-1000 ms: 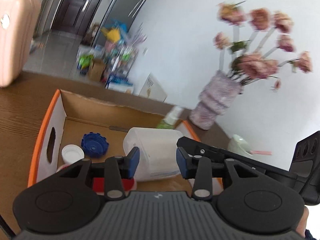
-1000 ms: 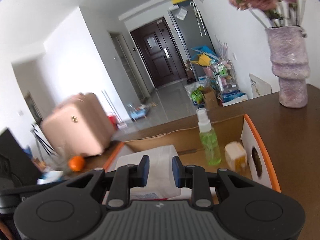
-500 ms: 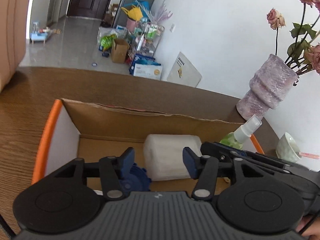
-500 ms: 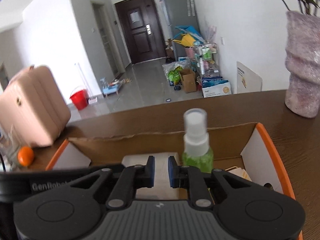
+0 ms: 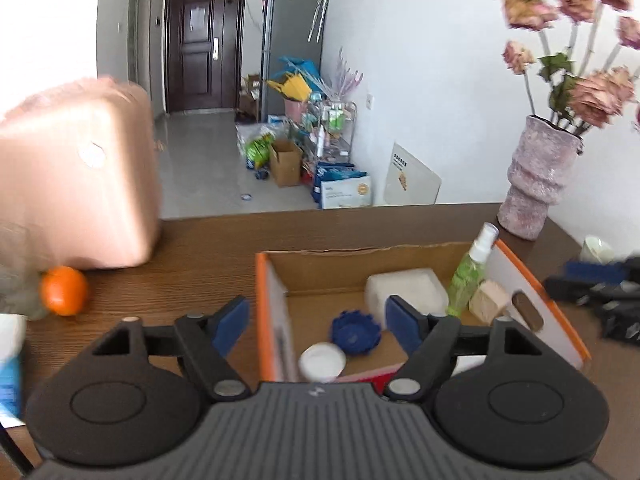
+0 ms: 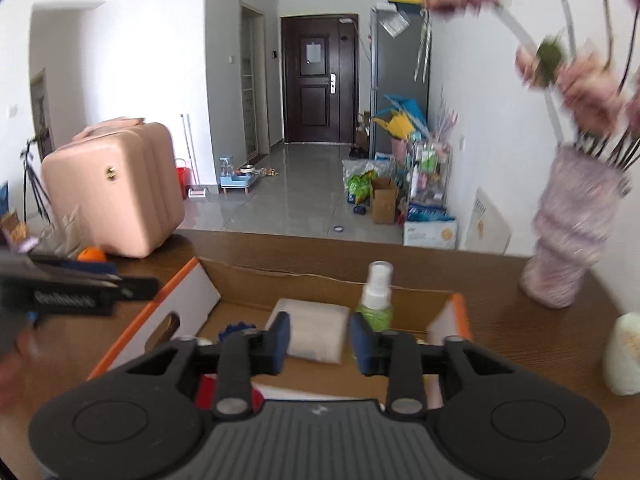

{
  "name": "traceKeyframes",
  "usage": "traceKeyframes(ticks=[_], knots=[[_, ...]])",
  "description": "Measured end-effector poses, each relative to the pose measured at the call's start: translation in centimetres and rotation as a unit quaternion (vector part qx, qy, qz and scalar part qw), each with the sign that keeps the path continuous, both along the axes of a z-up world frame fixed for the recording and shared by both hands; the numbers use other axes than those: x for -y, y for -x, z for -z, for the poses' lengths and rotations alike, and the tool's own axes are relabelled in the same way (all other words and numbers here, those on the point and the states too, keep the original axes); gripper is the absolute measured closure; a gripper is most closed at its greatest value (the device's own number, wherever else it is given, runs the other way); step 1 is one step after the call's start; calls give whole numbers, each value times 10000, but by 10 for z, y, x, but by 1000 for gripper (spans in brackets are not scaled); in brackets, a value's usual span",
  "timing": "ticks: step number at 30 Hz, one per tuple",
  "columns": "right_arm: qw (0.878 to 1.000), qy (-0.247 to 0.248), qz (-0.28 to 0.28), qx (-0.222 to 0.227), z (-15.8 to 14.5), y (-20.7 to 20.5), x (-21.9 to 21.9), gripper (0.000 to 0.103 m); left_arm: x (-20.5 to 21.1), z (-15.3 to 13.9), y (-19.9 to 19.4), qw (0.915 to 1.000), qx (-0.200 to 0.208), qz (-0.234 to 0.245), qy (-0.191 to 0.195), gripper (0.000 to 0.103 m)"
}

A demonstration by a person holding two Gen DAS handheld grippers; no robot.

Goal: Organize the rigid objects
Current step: 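Open both tools and withdraw them from the red box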

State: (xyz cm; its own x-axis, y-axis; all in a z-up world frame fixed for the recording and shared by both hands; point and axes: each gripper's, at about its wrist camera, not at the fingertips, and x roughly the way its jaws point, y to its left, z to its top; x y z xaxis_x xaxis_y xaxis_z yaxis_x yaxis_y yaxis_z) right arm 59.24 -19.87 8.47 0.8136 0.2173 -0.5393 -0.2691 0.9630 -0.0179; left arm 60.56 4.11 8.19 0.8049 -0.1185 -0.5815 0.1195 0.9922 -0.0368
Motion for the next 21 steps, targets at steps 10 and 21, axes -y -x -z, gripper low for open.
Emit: traceKeyframes(ticks=[10,21], knots=[[9950,606,-203,768,-53,169,36,16,-36,-63,183,9929,1028,-102,-582,0],[9958,-174,-72,898,-51,278,62,14,-28,-68,315,9831,1556,-176,-946,0]])
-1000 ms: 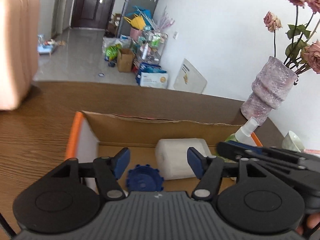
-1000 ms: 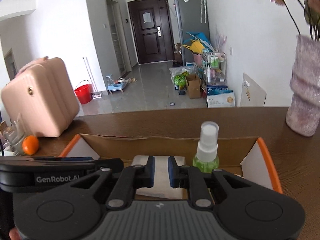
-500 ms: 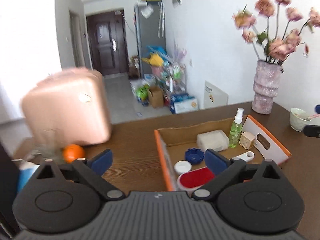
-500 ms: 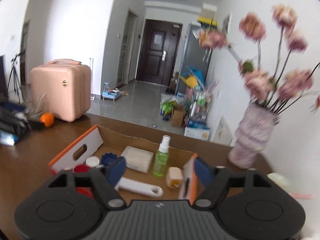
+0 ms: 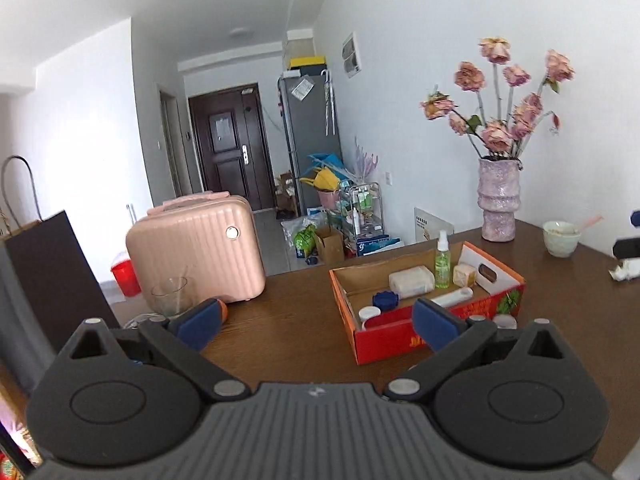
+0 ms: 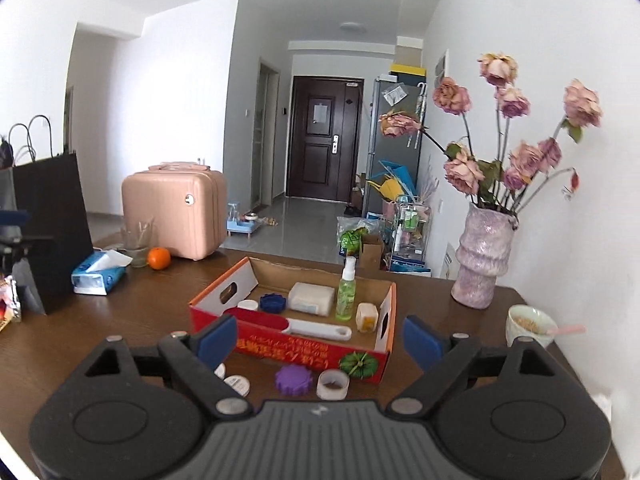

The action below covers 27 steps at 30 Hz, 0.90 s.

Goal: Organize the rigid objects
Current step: 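Open both tools and withdraw them from the red box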

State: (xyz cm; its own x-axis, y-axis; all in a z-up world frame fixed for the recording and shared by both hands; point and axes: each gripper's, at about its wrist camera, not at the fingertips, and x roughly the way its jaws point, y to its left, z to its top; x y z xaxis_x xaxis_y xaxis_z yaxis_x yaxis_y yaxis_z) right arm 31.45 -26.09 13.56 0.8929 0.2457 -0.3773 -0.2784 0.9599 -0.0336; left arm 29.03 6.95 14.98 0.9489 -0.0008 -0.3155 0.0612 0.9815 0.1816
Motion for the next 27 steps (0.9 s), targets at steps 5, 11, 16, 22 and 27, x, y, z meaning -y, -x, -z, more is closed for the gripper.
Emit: traceKeyframes(ticks=[5,11,16,22,27], knots=[[9997,-161,23,189,14,47,3,13,12,25,48,9998,173,20,-137,0],[9997,-150,36,196,51,108,4,13,21,58,107,9992,279,29,290,0],[9990,398,-24,223,83,162,-3,12,30,75,162,9975,625,11,324,0],[9998,-112,-5,144,104,194,10,0,28,98,194,9979,278,203,543,0],[9991,48,370,198,105,188,10,0,27,101,175,9971,-11,-325,683,0]])
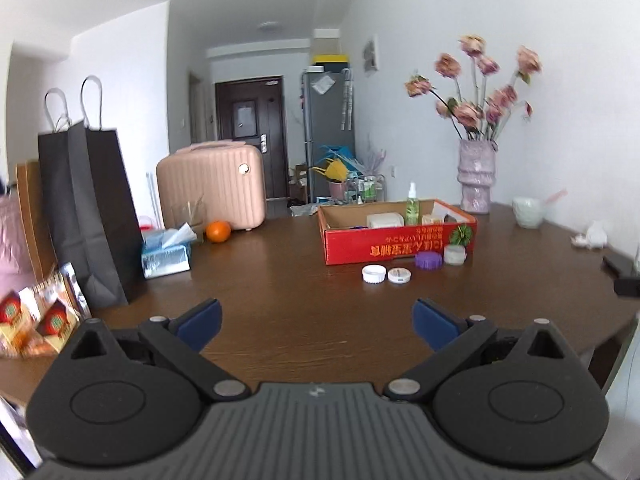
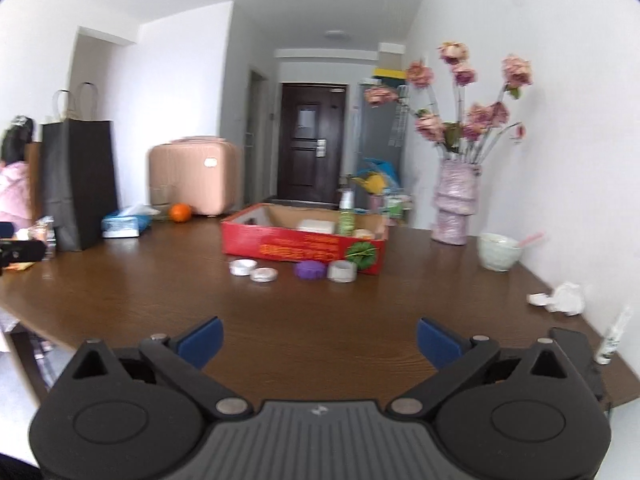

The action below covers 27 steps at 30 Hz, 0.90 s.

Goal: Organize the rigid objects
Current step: 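Open both tools and withdraw them from the red box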

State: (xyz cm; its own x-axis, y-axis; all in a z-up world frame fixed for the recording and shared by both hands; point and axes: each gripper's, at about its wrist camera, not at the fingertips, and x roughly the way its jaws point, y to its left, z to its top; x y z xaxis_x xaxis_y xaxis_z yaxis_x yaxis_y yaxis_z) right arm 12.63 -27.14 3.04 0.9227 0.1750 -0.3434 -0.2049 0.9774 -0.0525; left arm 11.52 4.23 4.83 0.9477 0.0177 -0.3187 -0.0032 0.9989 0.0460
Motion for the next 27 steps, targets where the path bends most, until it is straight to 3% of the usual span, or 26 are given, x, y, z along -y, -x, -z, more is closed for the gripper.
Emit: traceKeyframes(ticks=[4,11,17,20,25,27], knots=[[9998,-99,-159,49,2,1,3,0,4,2,-5,9997,29,164,199,0],[9991,-249,213,285,28,-14,4,0,19,40,-32,9972,-168,633,356,0],[9993,-314,186,113,50,-38,4,0,34,64,-62,9955,-447,810,225,0],[9993,-294,200,-106,53,-57,1,0,40,64,-81,9951,-599,781,98,0],[9991,-225,273,-244,38,-94,-9,0,40,57,-107,9968,-447,666,72,0],[9992,-281,207,-194,37,-105,-15,0,39,58,-123,9956,-706,608,36,0]])
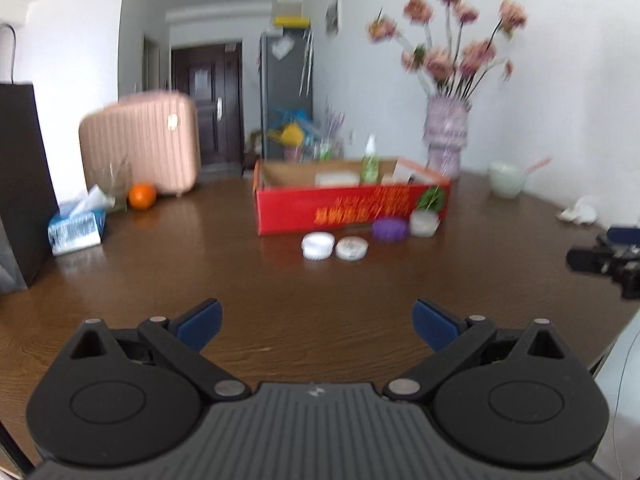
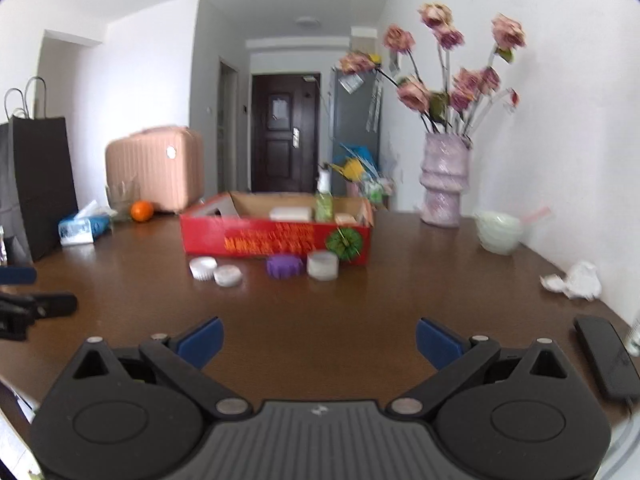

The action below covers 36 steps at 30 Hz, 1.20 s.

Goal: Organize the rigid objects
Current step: 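Open both tools and withdraw them from the red box, then grasp the white bottle cap with the left tool while the right tool grasps the round white lid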

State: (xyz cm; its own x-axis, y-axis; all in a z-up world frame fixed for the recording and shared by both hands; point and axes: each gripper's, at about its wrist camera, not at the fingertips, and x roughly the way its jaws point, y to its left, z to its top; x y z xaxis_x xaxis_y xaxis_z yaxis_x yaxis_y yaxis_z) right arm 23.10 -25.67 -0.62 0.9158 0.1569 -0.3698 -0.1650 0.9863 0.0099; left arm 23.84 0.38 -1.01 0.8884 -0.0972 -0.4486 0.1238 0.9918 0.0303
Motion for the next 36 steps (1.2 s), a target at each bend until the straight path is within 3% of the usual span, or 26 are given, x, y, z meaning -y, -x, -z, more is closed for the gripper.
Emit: traceKeyframes(ticks=[4,10,16,21,26,28,30,34,35,36], knots=[[9992,-56,-274,-281,5,-29,-12,1,-5,6,-27,9999,-99,-86,29,0],[9959,-34,-666,-615,10,-76,-40,8,-11,16,-80,9981,-583,-188,-101,0],[9899,31,-1094,-905,16,-138,-70,12,-23,18,-134,9970,-767,60,-2,0],[9835,-207,-1277,-1264,26,-197,-89,28,-31,28,-185,9942,-1043,103,-248,0],[9772,-134,-1457,-1541,42,-239,-105,39,-34,34,-217,9913,-1273,254,-219,0],[9759,28,-1496,-1590,48,-247,-110,42,-35,36,-222,9912,-1238,452,-134,0],[9743,38,-1609,-1575,53,-250,-111,52,-35,39,-225,9915,-1169,563,-137,0],[9750,68,-1731,-1395,57,-251,-111,57,-27,45,-233,9908,-1208,587,-138,1],[9744,-1,-1762,-1397,57,-252,-109,68,-25,46,-236,9899,-1250,665,-72,1],[9753,-69,-1700,-1408,57,-253,-106,68,-22,46,-238,9891,-1271,743,28,6]])
